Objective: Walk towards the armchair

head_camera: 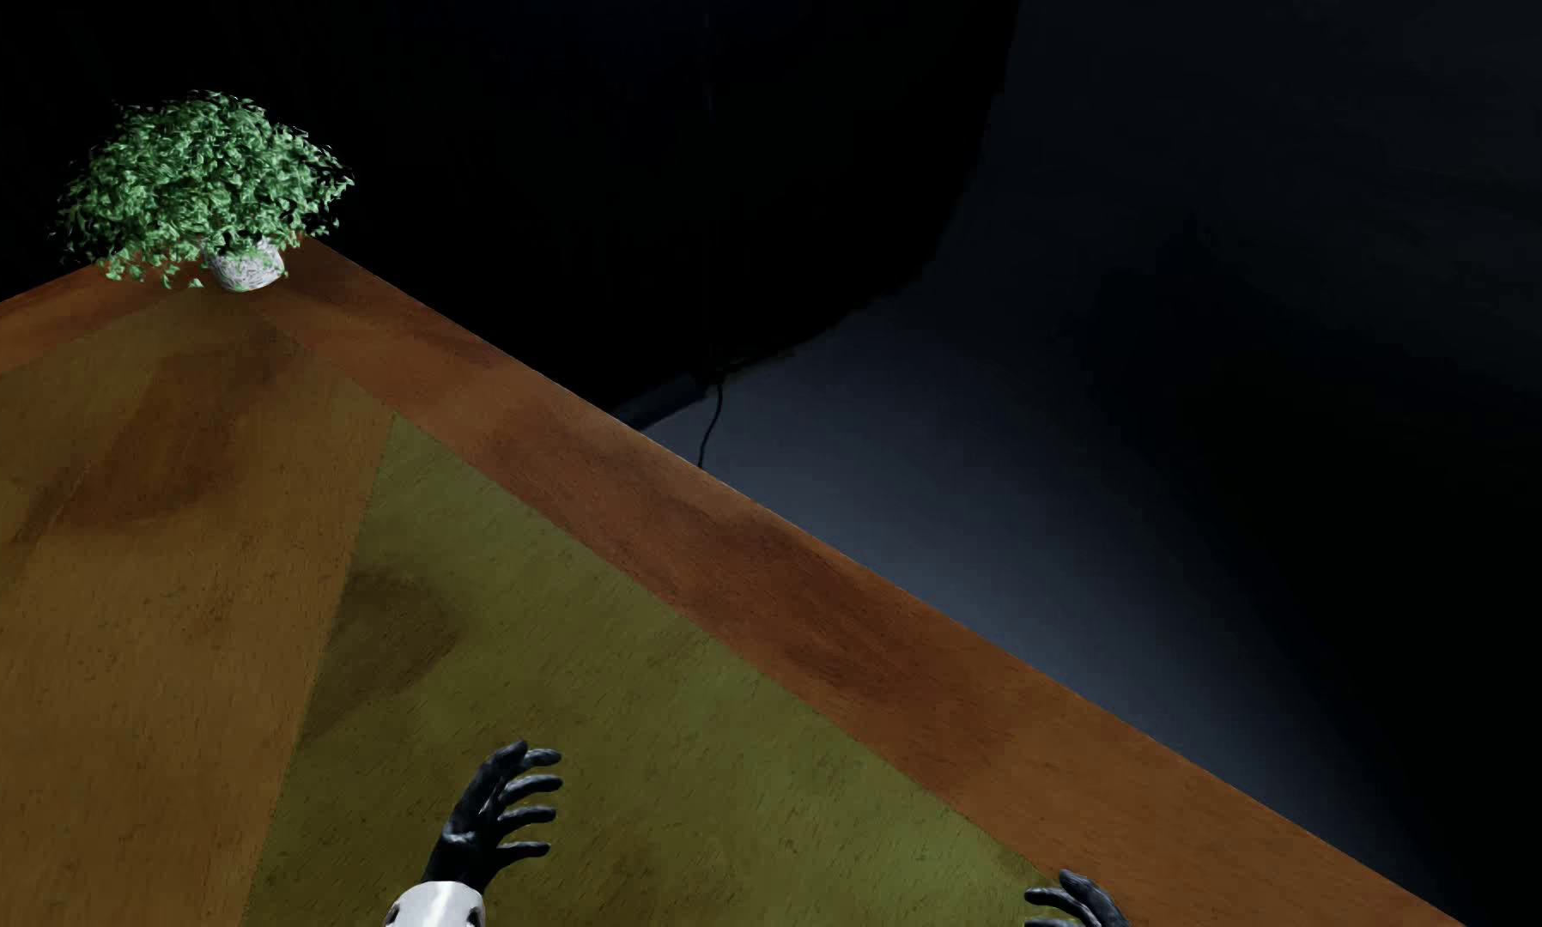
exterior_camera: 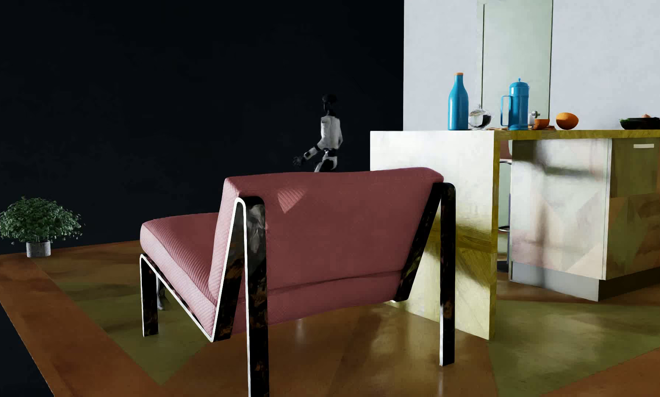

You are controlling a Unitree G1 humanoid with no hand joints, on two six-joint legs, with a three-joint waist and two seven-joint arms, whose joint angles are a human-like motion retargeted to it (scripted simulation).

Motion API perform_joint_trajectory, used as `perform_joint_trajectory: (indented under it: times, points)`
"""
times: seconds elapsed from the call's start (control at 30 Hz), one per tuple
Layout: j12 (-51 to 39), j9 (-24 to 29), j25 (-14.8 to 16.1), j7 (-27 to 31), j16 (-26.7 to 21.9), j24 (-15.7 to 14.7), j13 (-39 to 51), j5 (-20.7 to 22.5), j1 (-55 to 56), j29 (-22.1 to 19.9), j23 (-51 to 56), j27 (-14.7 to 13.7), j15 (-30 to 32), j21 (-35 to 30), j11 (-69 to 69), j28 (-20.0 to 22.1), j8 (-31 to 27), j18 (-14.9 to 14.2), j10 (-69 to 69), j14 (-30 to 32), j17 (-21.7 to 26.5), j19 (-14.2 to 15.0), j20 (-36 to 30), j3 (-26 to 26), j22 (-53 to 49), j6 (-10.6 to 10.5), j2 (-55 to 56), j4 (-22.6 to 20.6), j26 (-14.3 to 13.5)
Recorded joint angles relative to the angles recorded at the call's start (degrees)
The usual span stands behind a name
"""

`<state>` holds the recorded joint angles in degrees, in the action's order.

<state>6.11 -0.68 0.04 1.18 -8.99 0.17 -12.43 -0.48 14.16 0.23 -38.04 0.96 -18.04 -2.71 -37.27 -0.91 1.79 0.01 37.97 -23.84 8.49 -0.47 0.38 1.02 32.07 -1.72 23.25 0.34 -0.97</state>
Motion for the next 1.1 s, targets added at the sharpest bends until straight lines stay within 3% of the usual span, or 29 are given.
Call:
perform_joint_trajectory:
  times: [0.03,0.07,0.13,0.17,0.23,0.27,0.3,0.33,0.37,0.43,0.47,0.5,0.53,0.57,0.6,0.63,0.67,0.7,0.77,0.8,0.83,0.87,0.9,0.93,0.97,1.0,1.03,1.07,1.1]
  points:
    - [-0.2,-0.7,0.2,-0.2,-0.5,0.7,-0.5,-2.1,4.1,0.3,-0.5,-0.2,-7.6,-0.5,-7.9,0.0,0.4,-0.2,6.2,-3.6,1.0,1.2,1.0,2.3,3.3,0.8,3.5,-0.3,-0.2]
    - [2.8,-1.4,0.6,-0.8,-0.9,1.3,0.8,-3.3,7.9,0.8,1.3,1.7,-12.7,-2.5,-13.4,0.1,1.4,-0.2,12.3,-7.9,2.5,4.0,0.9,4.8,5.1,1.1,6.6,0.7,-0.2]
    - [9.1,-2.0,0.6,-0.6,-0.6,-0.1,4.6,-4.7,11.2,0.4,2.5,4.1,-12.9,-3.8,-16.4,-0.1,1.8,-1.8,16.7,-13.9,2.5,9.5,1.2,9.5,4.9,3.1,8.5,0.6,4.2]
    - [12.2,-1.4,0.5,-0.6,0.2,-2.0,6.7,-4.4,11.7,-0.3,3.0,4.1,-13.7,-3.7,-15.9,-0.4,2.4,-0.2,18.0,-17.6,3.4,9.8,1.9,11.5,2.9,2.7,7.5,1.7,7.1]
    - [16.1,-0.7,-0.3,-0.8,-0.3,-6.4,11.7,-2.5,12.1,-2.7,4.5,0.5,-8.2,-1.8,-14.2,0.6,2.2,1.9,20.3,-20.2,0.7,4.5,0.9,9.9,1.4,1.7,7.6,3.8,12.5]
    - [15.1,-0.1,-0.9,-0.8,-1.2,-8.3,12.7,-2.5,12.4,-4.1,5.0,-2.2,-4.1,-4.6,-13.1,1.5,2.1,-1.5,20.7,-19.4,1.2,-0.3,0.9,7.7,1.6,1.4,7.8,3.8,14.6]
    - [12.0,0.5,-2.0,-1.4,-1.9,-9.5,10.5,-2.9,12.6,-5.5,4.5,-5.1,-6.2,-4.6,-14.1,2.7,2.2,-2.4,20.6,-18.2,1.4,-2.5,0.7,6.2,2.4,1.4,7.9,4.2,15.2]
    - [8.8,0.2,-3.3,-1.8,-2.5,-9.6,6.8,-3.5,13.3,-6.7,4.1,-6.6,-11.4,-3.2,-18.5,3.7,0.6,-3.6,19.8,-15.4,1.0,-3.4,0.4,4.3,4.4,2.5,9.1,3.6,14.0]
    - [7.8,-0.5,-4.5,-1.8,-2.0,-8.2,3.5,-2.8,13.4,-7.3,2.8,-5.8,-13.9,-1.1,-24.7,4.2,-2.6,-2.4,18.3,-12.2,0.0,-3.5,-0.4,2.0,6.7,4.1,9.8,2.3,10.9]
    - [7.6,-1.4,-4.3,0.0,-0.6,-5.7,-2.3,-4.2,13.6,-7.4,3.8,0.2,-17.8,-1.5,-18.0,3.1,-4.6,-0.5,17.5,-11.2,1.5,-1.8,-0.9,2.7,4.6,5.8,3.5,0.7,5.1]
    - [6.5,-1.1,-3.4,1.2,2.1,-4.7,-3.5,-5.5,13.0,-7.5,4.0,3.1,-15.8,-2.0,-14.4,2.7,-2.2,0.3,16.7,-9.6,1.4,3.6,-1.6,6.9,5.1,5.5,1.2,0.7,2.7]
    - [7.5,-0.8,-1.8,2.2,3.0,-4.1,-2.3,-6.6,13.1,-7.5,5.8,5.7,-12.0,-3.5,-11.8,1.7,0.5,1.7,16.3,-8.0,1.7,11.4,-2.1,10.6,3.3,4.7,-0.8,1.2,1.9]
    - [9.6,0.3,0.1,1.5,2.7,-3.6,2.8,-7.0,12.3,-7.5,6.1,7.5,-11.1,-4.3,-10.5,0.9,2.7,2.5,16.5,-8.2,1.9,15.5,-1.3,13.3,2.6,3.2,-3.4,3.1,1.8]
    - [11.8,0.3,2.2,0.6,-1.4,-3.6,8.9,-8.0,11.4,-7.3,7.0,7.4,-12.1,-3.7,-10.1,0.8,3.4,-5.2,16.3,-10.8,0.9,14.0,-2.7,14.2,5.3,3.2,-4.6,3.8,2.3]
    - [13.6,-0.2,3.4,-0.2,-2.5,-4.2,10.4,-7.6,9.9,-6.8,8.3,3.8,-12.7,-4.1,-8.3,1.6,3.4,-1.9,15.5,-10.2,1.0,8.9,-1.2,14.5,6.2,2.1,-6.8,4.2,3.8]
    - [13.6,0.3,3.8,-0.7,-3.2,-4.9,11.0,-8.0,7.7,-6.4,8.8,-0.1,-12.4,-3.9,-11.1,3.2,2.6,-1.6,14.1,-9.0,0.0,4.6,-2.1,13.9,7.2,1.6,-7.0,3.7,5.2]
    - [13.2,0.6,3.2,0.7,-3.6,-5.3,10.0,-7.6,6.6,-6.0,6.6,-4.4,-5.6,-3.0,-21.6,5.1,0.3,-1.5,13.2,-9.5,-2.1,3.1,-3.6,11.0,5.7,1.5,-2.8,2.6,6.3]
    - [12.5,0.9,1.6,0.7,-3.1,-5.6,7.6,-6.9,3.8,-5.0,4.0,-5.9,0.4,-3.0,-28.1,6.5,-2.6,-1.5,11.0,-10.1,-1.2,2.6,-4.1,8.3,6.6,2.1,1.6,2.2,5.7]
    - [7.5,0.4,-2.4,1.4,-1.8,-6.1,-1.0,-5.3,-2.0,-2.8,2.5,-4.5,-5.2,1.8,-23.0,7.8,-5.5,-2.0,4.5,-10.3,1.3,3.0,-2.8,2.8,3.4,4.7,7.9,1.1,6.1]
    - [3.8,0.5,-3.8,2.4,0.6,-5.0,-3.9,-5.7,-4.4,-2.2,2.5,-2.1,-7.4,3.2,-16.3,7.4,-5.7,-2.2,3.0,-11.3,2.6,4.2,-1.5,1.0,1.6,5.8,8.6,0.4,6.1]
    - [0.5,0.7,-4.4,3.3,1.7,-3.7,-5.3,-6.1,-4.1,-2.1,1.4,-0.4,-6.0,2.6,-13.1,6.0,-5.1,-1.2,6.7,-11.8,4.4,7.5,-2.8,1.3,1.3,5.7,7.6,0.3,6.0]
    - [-1.7,2.3,-3.9,3.1,2.6,-2.8,-3.9,-6.2,-0.3,-2.7,-0.4,0.6,-8.3,2.0,-13.0,3.5,-2.9,4.3,18.5,-6.9,6.6,8.5,-4.8,3.4,3.8,3.3,4.4,1.2,5.9]
    - [1.1,2.4,-2.2,0.4,1.5,-3.1,-1.1,-6.2,5.7,-4.2,0.3,1.6,-9.6,2.1,-10.8,-0.1,-0.6,7.8,27.2,0.4,6.7,6.5,-4.2,5.8,5.2,0.7,1.2,2.3,5.9]
    - [5.6,3.1,-0.3,-3.1,0.4,-3.5,3.5,-6.6,10.1,-6.1,3.1,3.3,-10.5,1.4,-7.7,-3.3,1.2,7.1,30.5,2.2,5.8,7.1,-1.3,8.9,4.9,-1.6,-3.1,2.7,6.4]
    - [9.9,3.9,1.4,-6.0,-2.0,-3.2,10.0,-7.1,13.9,-7.7,6.9,4.6,-11.9,-0.7,-5.0,-4.8,2.4,4.5,28.7,-2.1,5.6,7.6,0.2,13.6,3.3,-3.5,-7.4,2.6,7.5]
    - [12.7,3.7,2.4,-5.8,-2.9,-1.4,14.8,-7.0,16.1,-8.7,6.2,0.9,-9.8,-1.1,-11.8,-3.4,2.7,3.4,20.5,-4.2,3.3,8.8,-0.5,16.6,3.0,-5.7,-6.7,2.2,8.6]
    - [13.9,3.3,2.5,-5.6,-4.3,0.7,16.9,-7.5,14.8,-9.2,3.7,-4.2,-2.9,-1.7,-24.6,-0.8,0.7,3.8,15.0,-4.1,-1.5,10.1,-4.2,17.6,8.7,-5.7,-1.9,1.2,8.6]
    - [13.7,3.4,1.7,-4.8,-3.9,1.8,14.3,-6.5,12.5,-8.7,3.5,-8.5,2.1,-7.5,-31.7,2.0,-2.2,3.8,14.8,-6.4,-2.4,11.1,-6.3,16.0,13.3,-4.3,3.6,-0.3,9.1]
    - [13.1,4.7,-0.1,-3.9,-2.3,1.0,11.1,-5.4,8.8,-7.0,2.4,-10.5,0.3,-7.0,-30.1,4.4,-3.6,3.5,13.3,-8.1,-3.2,11.6,-6.2,12.3,11.2,-2.1,8.2,-1.5,10.0]
